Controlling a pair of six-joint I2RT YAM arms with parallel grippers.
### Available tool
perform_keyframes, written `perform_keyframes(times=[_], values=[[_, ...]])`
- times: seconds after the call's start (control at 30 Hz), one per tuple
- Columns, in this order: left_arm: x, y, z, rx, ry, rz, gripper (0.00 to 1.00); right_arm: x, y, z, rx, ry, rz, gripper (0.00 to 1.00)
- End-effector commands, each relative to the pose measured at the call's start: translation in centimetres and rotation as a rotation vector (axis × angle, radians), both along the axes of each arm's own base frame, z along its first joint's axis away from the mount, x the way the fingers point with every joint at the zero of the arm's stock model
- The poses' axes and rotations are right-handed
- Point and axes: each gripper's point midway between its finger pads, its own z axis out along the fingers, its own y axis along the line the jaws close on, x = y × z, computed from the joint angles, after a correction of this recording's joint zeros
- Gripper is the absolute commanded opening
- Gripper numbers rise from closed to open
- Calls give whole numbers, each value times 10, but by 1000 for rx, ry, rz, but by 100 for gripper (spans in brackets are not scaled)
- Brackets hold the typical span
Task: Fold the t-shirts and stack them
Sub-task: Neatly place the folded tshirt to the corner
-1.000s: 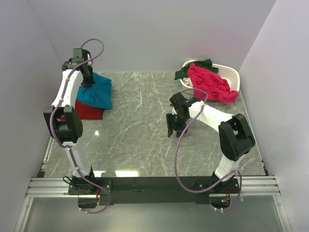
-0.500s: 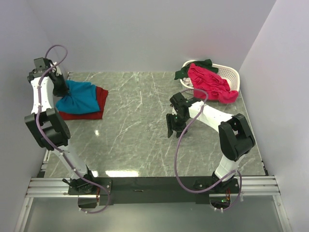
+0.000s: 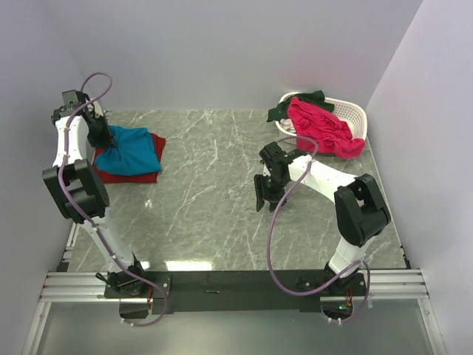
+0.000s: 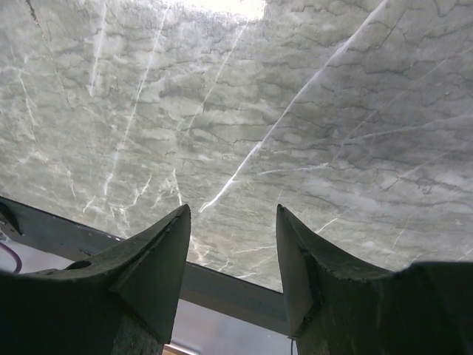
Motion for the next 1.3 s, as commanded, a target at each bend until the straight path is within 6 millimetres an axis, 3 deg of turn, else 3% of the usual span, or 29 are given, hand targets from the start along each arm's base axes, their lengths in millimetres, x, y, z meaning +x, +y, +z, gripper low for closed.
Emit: perform_keyframes(times=[0.0,0.17,0.2,0.27,0.3,0.33,0.37,0.6,0.7,0.77,0.9,0.93,1.0,1.07,1.1,1.13,1.17,1.2,1.27], values=[[18,13,10,42,-52,4,0,1,5,15,21,-29,1,57],[18,41,11,138,-31,113,1,2,6,15,20,-26,-5,57],[19,44,12,149,-29,128,4,1,7,15,19,-25,-2,57],[20,50,19,162,-39,167,27,2,7,15,20,-22,-2,57],[22,51,24,169,-49,180,64,3,8,16,19,-25,0,57],[23,52,29,170,-55,192,87,3,9,17,15,-26,3,57],[19,59,31,201,-46,231,99,4,9,18,14,-28,3,57],[-9,68,73,315,-95,368,99,19,11,36,12,-91,-4,57],[-24,52,82,341,-105,384,99,27,11,47,12,-133,-11,57],[-28,31,95,355,-147,360,99,32,12,54,20,-164,-14,57],[-40,-34,83,368,-146,226,99,44,14,67,34,-235,-23,58],[-38,-69,80,347,-162,146,99,48,15,70,45,-255,-23,58],[-50,-108,68,295,-162,73,99,52,18,75,62,-287,-24,58],[-57,-168,62,156,-192,-29,99,54,19,79,74,-305,-30,58],[-73,-196,55,97,-190,-94,99,56,20,83,89,-331,-35,58],[-81,-212,55,51,-200,-119,99,57,21,86,98,-344,-44,58],[-87,-230,69,-32,-258,-128,99,59,21,88,103,-360,-52,58],[-103,-248,56,-64,-236,-165,99,60,21,94,122,-391,-66,58],[-121,-263,58,-139,-277,-162,99,62,18,97,127,-419,-84,59]])
